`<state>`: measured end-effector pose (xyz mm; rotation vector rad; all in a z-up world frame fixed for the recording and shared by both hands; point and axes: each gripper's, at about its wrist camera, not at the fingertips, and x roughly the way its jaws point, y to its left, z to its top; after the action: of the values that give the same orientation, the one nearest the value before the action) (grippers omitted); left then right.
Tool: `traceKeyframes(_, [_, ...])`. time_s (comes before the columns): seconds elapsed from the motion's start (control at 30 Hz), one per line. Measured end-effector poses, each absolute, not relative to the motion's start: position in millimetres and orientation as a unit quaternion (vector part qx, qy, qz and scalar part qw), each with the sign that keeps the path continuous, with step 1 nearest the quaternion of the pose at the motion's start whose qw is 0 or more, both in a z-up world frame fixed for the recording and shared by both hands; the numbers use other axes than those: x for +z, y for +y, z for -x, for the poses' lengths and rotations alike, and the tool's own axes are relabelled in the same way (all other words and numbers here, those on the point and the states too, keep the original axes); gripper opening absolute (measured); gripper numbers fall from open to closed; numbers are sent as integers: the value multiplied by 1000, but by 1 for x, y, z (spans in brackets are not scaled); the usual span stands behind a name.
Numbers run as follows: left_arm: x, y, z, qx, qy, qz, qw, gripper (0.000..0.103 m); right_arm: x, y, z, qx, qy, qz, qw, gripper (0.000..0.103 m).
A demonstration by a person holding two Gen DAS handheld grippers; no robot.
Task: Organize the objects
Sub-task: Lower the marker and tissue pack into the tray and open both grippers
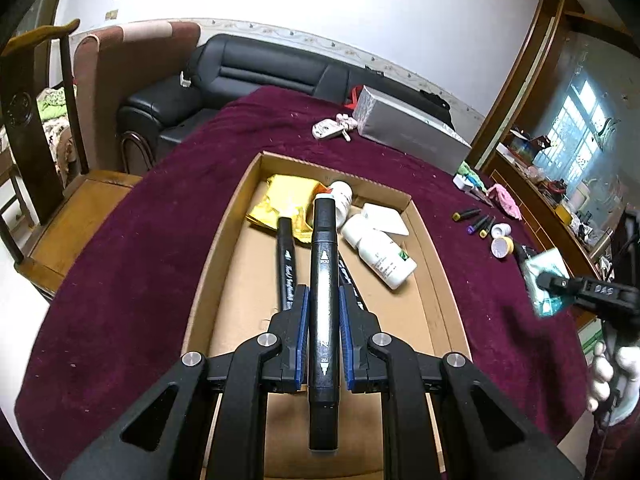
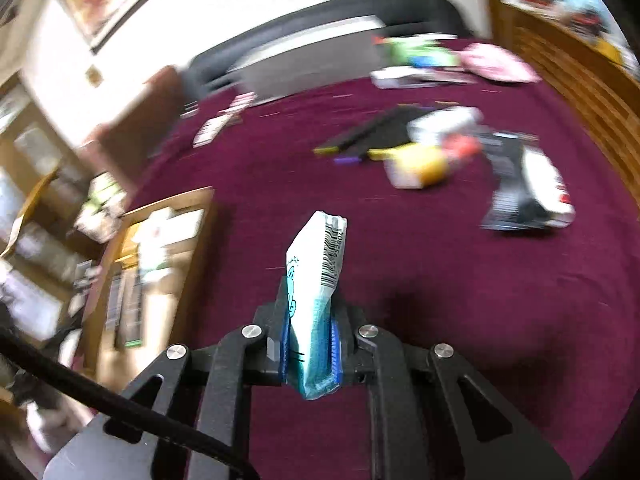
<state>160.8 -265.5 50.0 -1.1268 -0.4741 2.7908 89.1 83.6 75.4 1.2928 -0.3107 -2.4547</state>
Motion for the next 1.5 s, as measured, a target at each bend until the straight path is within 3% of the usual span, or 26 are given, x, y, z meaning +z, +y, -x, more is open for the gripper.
traceKeyframes(0.23, [30,-251,-141,896,-147,416,49,12,57,-42,-93,-791,-78,-516,319,13])
traceKeyframes(0.4, [19,-258,-130,888,-145,435,31,12,33,-98,-92,-775,-32,-538,331,13])
traceKeyframes(0.77, [17,-266,-128,880,-165,443,39,13,13,-116,-72,-772,-6,-552,314,13])
traceKeyframes(0.87, [18,-269,-129,881,-175,437,45,22,15,-115,-74,-777,2,-548,310,15])
traceKeyframes(0.93, [21,-271,-131,882,-184,431,45,37,15,-113,-72,-778,-3,-547,308,18])
traceKeyframes(1.0, [25,-273,-132,884,-190,426,43,41,16,-109,-74,-779,-7,-546,310,22])
traceKeyframes(1.5, [52,-275,-149,900,-202,384,29,45,49,-70,-87,-811,-69,-488,314,34])
